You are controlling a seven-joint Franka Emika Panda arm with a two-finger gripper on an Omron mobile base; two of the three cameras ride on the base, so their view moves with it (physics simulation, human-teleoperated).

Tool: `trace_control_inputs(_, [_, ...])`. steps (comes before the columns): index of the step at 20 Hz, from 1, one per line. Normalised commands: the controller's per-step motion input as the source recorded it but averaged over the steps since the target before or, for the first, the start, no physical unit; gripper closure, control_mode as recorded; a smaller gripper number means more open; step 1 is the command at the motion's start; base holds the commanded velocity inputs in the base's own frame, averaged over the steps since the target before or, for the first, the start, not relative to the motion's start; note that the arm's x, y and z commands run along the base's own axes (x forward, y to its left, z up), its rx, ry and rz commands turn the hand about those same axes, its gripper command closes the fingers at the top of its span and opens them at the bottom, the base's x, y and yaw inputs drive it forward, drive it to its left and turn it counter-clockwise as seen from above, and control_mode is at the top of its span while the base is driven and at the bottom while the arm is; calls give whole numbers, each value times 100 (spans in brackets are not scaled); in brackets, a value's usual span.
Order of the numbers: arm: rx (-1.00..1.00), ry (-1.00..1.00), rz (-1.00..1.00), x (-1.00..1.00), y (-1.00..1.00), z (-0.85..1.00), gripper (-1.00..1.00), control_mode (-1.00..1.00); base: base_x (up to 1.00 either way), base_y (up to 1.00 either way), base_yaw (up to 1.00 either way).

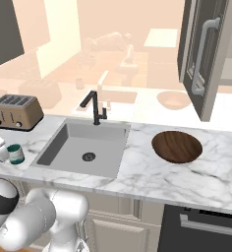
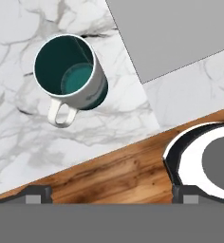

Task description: Pick the mug and place it in the sink. Pick the bowl and place it in the open cabinet and then close the cabinet.

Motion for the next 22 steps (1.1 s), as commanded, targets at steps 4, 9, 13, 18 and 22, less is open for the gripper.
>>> trace_control_inputs(4, [0,2,-3,25,23,-8,-100,-100,0,0,0])
trace_control_inputs(9, [0,4,-5,23,22,-10,-100,-100,0,0,0])
trace_control_inputs(13, [0,0,-5,14,1,-13,-100,-100,0,0,0])
trace_control_inputs(18, [0,0,-3,5,1,-21,-100,-100,0,0,0])
trace_control_inputs(22, [0,0,-2,3,6,-26,-100,-100,0,0,0])
